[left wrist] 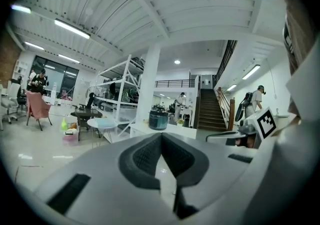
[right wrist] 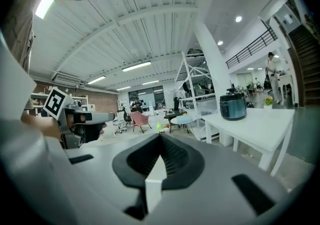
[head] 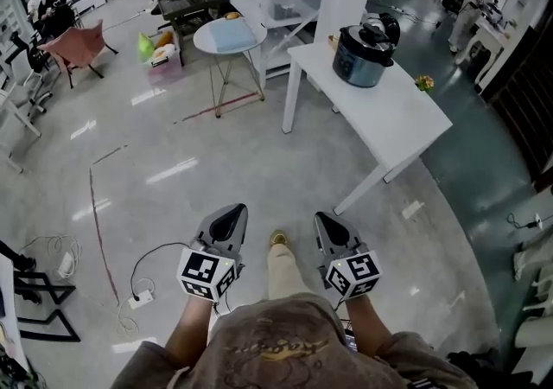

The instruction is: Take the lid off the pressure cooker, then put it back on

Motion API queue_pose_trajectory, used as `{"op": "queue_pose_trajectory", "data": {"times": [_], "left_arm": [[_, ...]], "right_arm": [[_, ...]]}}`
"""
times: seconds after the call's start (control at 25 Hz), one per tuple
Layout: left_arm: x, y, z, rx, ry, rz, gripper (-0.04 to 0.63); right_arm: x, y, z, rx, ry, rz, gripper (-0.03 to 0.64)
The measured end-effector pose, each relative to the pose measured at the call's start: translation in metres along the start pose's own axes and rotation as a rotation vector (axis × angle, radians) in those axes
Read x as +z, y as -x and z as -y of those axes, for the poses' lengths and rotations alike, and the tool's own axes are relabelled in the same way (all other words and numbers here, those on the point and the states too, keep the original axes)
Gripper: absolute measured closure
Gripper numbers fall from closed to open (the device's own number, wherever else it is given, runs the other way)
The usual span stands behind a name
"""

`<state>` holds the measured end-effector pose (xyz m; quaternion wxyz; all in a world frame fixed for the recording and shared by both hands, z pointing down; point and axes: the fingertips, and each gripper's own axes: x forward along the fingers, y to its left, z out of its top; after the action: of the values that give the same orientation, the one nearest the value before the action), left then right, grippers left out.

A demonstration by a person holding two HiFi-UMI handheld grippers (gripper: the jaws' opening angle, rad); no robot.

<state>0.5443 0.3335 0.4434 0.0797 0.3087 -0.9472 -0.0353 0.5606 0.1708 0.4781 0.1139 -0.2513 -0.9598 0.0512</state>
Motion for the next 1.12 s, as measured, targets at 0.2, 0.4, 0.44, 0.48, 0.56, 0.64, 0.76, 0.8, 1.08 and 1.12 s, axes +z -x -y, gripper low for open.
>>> {"op": "queue_pose_trajectory", "data": {"times": [0.2,0.4,0.44,0.48,0.56,0.64,0.76,0.8,1.08,1.12], "left_arm": [[0.013,-0.041,-0.031,0.027,0.006,0.004,0.592],[0.031,-0.087,-0.055,0.045,0.015,0.005,0.592],[0.035,-0.096,-0.060,0.050,0.016,0.005,0.592],[0.038,-0.106,-0.066,0.054,0.016,0.005,0.592],[0.045,-0.124,-0.076,0.064,0.018,0.005,0.592],[0.052,-0.144,-0.087,0.075,0.018,0.007,0.592],[0.059,-0.173,-0.103,0.092,0.016,0.009,0.592],[0.061,-0.183,-0.109,0.098,0.016,0.011,0.592],[0.071,-0.223,-0.143,0.149,0.027,0.029,0.592],[0.071,-0.228,-0.147,0.153,0.029,0.028,0.592]], "right_arm": [[0.015,-0.047,0.027,0.030,0.000,-0.012,0.620],[0.040,-0.094,0.056,0.060,0.009,-0.018,0.620],[0.044,-0.104,0.062,0.065,0.007,-0.019,0.620],[0.048,-0.113,0.069,0.069,0.004,-0.020,0.620],[0.057,-0.131,0.081,0.078,0.002,-0.022,0.621],[0.065,-0.150,0.094,0.091,0.006,-0.023,0.620],[0.077,-0.180,0.114,0.112,0.010,-0.021,0.620],[0.080,-0.189,0.120,0.119,0.012,-0.020,0.620],[0.096,-0.245,0.143,0.177,0.020,-0.028,0.620],[0.097,-0.252,0.144,0.186,0.015,-0.029,0.620]]}}
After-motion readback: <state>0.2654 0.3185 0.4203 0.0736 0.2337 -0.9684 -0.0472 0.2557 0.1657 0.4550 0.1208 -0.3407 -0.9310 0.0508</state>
